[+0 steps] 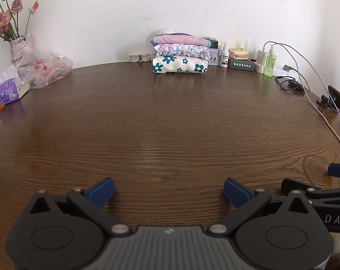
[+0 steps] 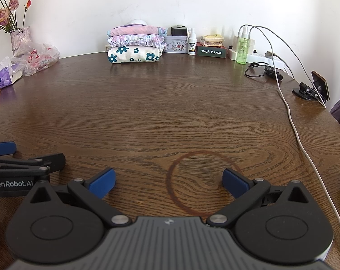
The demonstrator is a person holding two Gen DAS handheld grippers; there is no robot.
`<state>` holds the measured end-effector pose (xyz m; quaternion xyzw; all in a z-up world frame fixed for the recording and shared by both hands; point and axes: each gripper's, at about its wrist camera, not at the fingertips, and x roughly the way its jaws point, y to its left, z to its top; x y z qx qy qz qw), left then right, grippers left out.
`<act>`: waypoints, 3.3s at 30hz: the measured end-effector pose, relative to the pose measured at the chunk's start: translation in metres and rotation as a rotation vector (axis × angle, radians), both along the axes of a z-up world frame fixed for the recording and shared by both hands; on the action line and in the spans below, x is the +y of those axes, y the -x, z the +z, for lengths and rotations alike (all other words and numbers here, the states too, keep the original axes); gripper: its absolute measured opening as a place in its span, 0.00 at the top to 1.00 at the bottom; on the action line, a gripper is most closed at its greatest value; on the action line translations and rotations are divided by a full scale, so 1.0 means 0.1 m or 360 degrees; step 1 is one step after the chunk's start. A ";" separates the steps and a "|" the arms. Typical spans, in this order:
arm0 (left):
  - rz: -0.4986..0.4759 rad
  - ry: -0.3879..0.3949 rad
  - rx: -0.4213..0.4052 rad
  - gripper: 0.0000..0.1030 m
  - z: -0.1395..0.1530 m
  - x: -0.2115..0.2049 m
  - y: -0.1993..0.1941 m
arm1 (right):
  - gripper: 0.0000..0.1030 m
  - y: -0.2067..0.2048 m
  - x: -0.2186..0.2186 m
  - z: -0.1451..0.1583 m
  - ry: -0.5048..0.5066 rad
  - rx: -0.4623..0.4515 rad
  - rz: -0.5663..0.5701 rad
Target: Fold clothes
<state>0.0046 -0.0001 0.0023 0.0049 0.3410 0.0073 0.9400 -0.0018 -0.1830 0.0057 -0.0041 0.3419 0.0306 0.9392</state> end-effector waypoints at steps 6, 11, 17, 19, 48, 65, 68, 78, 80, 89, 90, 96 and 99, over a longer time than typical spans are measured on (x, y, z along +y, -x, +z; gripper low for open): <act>-0.0011 0.0001 0.0004 0.00 0.01 0.01 -0.02 | 0.01 -0.01 0.01 0.01 0.0002 0.0000 -0.0002; -0.0043 0.0000 0.0017 0.00 0.02 0.03 -0.06 | 0.01 -0.04 0.01 0.02 -0.0003 0.0012 0.0014; -0.0192 0.0166 0.0029 0.05 0.24 0.21 -0.33 | 0.01 -0.24 -0.09 0.17 -0.0117 0.0005 0.0086; -0.0161 0.0251 -0.0055 0.04 0.43 0.36 -0.60 | 0.01 -0.47 -0.12 0.32 -0.0096 -0.0068 0.0162; -0.0265 0.0790 -0.0294 0.74 1.26 0.63 -3.50 | 0.94 -3.71 -0.16 1.25 -0.0617 -0.0285 0.0470; -0.0419 0.0709 -0.0589 0.74 2.36 0.32 -1.05 | 0.95 -1.32 -0.22 2.65 -0.0688 -0.0495 0.0671; -0.0426 0.0699 -0.0495 0.74 2.03 0.30 -0.64 | 0.95 -0.90 -0.24 2.35 -0.0784 -0.0347 0.0671; -0.0372 0.0482 0.0002 0.59 0.53 0.39 0.21 | 0.72 -0.02 -0.04 0.79 -0.0423 0.0012 0.0589; -0.0394 0.0386 -0.0128 0.39 0.59 0.42 0.67 | 0.56 0.42 -0.04 0.79 -0.0227 -0.0225 0.0566; -0.0451 -0.0233 -0.0040 0.55 0.29 -0.13 1.30 | 0.63 1.23 0.57 0.41 0.0470 -0.0282 0.0841; -0.0412 -0.0232 -0.0035 0.59 0.26 -0.11 1.31 | 0.63 1.21 0.54 0.39 0.0433 -0.0251 0.0800; -0.0278 -0.0088 -0.0051 0.60 0.21 0.06 1.30 | 0.68 1.05 0.30 0.26 0.0368 -0.0187 0.0542; -0.0278 0.0158 -0.0015 0.60 0.26 0.26 1.25 | 0.67 1.08 0.25 0.27 0.0235 -0.0177 0.0598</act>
